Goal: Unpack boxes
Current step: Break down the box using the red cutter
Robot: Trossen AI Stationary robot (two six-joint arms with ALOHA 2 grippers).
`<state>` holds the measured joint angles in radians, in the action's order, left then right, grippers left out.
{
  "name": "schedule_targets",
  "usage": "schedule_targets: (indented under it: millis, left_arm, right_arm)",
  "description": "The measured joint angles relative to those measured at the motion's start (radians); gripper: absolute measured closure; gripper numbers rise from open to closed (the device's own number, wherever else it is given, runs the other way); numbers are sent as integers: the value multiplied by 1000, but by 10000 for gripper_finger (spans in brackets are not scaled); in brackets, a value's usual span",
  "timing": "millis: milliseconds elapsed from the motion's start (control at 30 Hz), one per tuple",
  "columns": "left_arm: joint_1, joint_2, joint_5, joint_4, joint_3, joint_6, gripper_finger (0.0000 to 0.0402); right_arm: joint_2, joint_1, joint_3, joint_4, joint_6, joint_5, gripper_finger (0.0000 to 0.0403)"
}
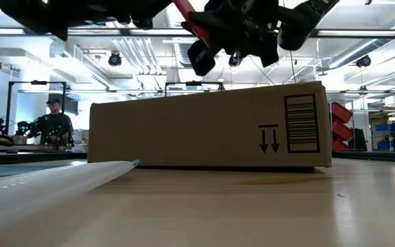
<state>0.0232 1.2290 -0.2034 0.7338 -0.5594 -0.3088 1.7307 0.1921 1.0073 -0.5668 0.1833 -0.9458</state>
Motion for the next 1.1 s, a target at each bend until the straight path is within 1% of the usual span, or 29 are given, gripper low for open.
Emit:
schedule_targets:
  millis: [133,300,500,600,700,800,933,1100]
  left_arm:
    - [-19,48,-53,79,0,11,246]
    - [-51,114,-190,138,-42,54,246]
    - [-54,239,-295,135,-152,60,246]
    - [-55,306,-348,102,-213,64,246]
    - [-60,348,-404,41,-264,64,249]
    - [-64,356,-420,7,-285,63,267]
    - [-74,341,-419,-18,-285,56,316]
    - [-78,327,-418,-51,-286,52,316]
  right_arm:
    - [2,0,0,-1,0,-13,390]
    - [2,-1,1,-13,0,-41,390]
    - [3,-1,1,-18,5,-59,390]
    - [3,0,1,-14,10,-59,390]
    - [3,0,1,-12,19,-72,390]
    - [3,0,1,-13,23,-92,390]
    - [4,-2,1,-17,28,-92,390]
    - [5,-2,2,-20,30,-93,390]
